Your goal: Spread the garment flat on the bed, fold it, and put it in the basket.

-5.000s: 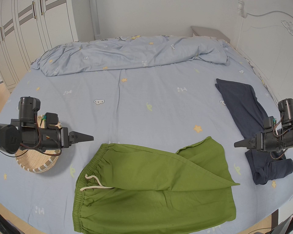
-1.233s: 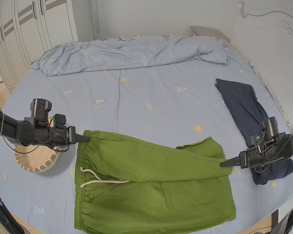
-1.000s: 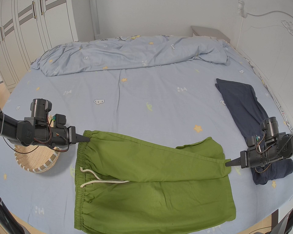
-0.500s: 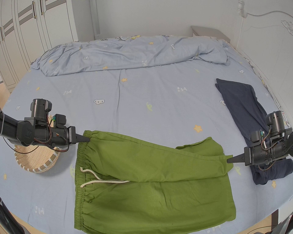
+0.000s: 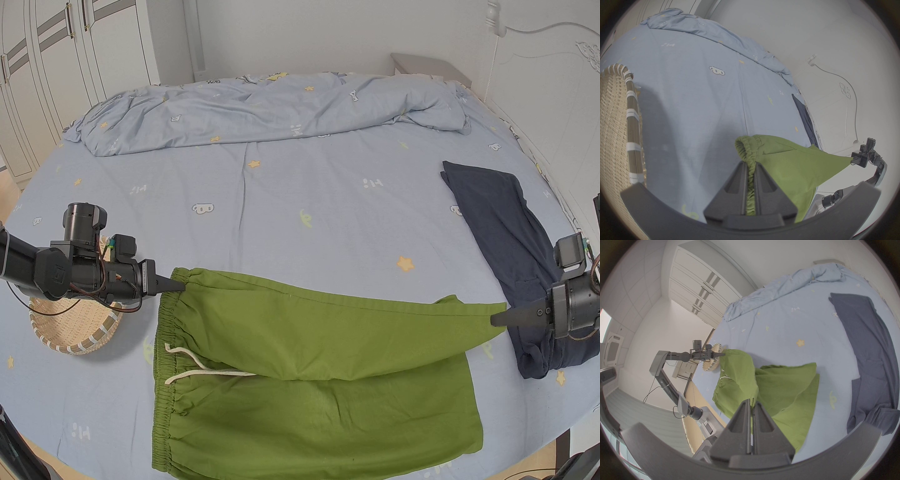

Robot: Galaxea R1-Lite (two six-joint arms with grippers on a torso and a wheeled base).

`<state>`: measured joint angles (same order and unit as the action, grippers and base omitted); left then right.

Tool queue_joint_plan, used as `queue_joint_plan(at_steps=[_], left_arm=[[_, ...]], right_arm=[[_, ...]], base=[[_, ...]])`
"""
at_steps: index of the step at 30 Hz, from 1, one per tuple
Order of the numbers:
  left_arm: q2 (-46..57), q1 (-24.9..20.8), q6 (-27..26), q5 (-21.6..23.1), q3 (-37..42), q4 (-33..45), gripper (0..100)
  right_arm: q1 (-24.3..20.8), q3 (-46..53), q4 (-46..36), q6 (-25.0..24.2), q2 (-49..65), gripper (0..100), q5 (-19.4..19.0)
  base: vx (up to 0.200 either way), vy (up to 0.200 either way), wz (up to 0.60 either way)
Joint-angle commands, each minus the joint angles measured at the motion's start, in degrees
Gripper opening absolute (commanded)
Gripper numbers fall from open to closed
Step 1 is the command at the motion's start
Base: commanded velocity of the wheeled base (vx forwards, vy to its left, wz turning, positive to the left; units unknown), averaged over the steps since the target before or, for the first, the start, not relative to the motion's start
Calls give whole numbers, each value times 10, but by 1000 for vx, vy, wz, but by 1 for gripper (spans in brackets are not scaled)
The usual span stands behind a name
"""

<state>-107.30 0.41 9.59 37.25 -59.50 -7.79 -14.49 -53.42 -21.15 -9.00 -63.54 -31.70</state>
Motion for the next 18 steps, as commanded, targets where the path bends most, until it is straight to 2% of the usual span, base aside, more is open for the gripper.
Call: queue_joint_plan(at_steps=[1,10,16,18], left_arm=[[1,-1,0,0,0,0,0],[3,1,0,0,2,0,0],[6,3,0,0,3,-1,0],[6,5,-1,0,2,-2,0]], right_arm=[[-16,-17,-13,0,36,0,0],[-19,-18,-22,1,35,0,0],[1,-20,-15,1,-23,0,6],[18,-28,23,1,-74,0,16]], base=[[0,0,0],[0,0,0],[0,0,0],[0,0,0]])
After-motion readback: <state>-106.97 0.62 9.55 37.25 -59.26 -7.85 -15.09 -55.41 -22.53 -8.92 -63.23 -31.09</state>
